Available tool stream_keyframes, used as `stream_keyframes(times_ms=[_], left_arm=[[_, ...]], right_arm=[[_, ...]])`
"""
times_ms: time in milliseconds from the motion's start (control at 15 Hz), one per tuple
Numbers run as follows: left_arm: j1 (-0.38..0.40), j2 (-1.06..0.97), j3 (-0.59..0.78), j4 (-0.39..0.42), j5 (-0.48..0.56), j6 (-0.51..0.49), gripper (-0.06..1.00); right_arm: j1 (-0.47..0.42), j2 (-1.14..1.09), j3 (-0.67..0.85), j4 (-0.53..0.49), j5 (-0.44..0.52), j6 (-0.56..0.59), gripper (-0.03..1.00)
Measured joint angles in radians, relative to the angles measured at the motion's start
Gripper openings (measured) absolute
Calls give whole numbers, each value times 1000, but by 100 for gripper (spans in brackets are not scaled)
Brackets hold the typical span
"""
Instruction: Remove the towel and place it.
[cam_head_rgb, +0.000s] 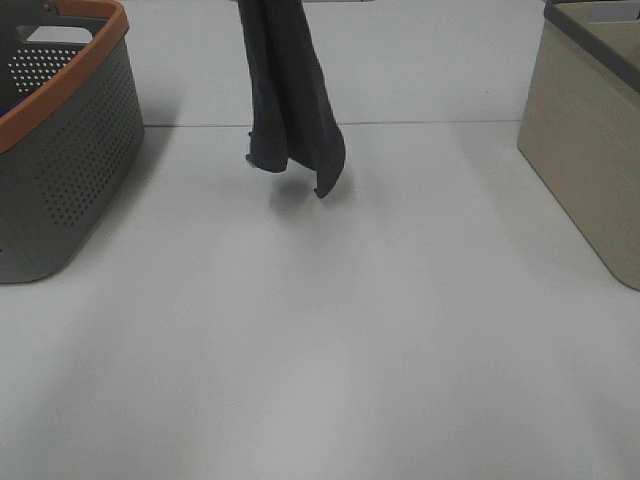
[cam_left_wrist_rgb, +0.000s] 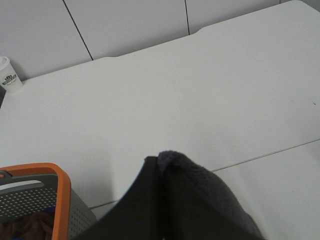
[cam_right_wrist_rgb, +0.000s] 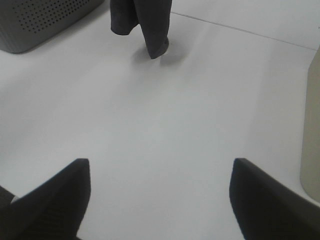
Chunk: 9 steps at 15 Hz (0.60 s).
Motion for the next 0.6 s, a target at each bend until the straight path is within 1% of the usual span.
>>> stream_keyframes(times_ms=[67, 133, 200, 267, 333, 467, 533, 600], left_arm=[[-9, 5, 0, 0, 5, -14, 0], [-21, 10, 0, 0, 39, -95, 0], [-31, 17, 0, 3, 62, -208, 0], [-41, 27, 0, 16, 73, -296, 0], [-55, 39, 0, 47, 77, -339, 0], [-96, 57, 0, 117, 79, -359, 0], [-105, 59, 0, 131, 79, -359, 0], [-118, 61, 0, 142, 79, -347, 0]], right_arm=[[0, 68, 0, 22, -54, -59, 76], [0, 164, 0, 85, -141, -153, 75], [0, 227, 0, 148, -199, -240, 73], [0, 290, 0, 232, -250, -336, 71], [0, 358, 0, 325, -290, -451, 71], [0, 476, 0, 491, -339, -665, 70], [0, 501, 0, 532, -353, -715, 70], [0, 537, 0, 607, -379, -793, 70]])
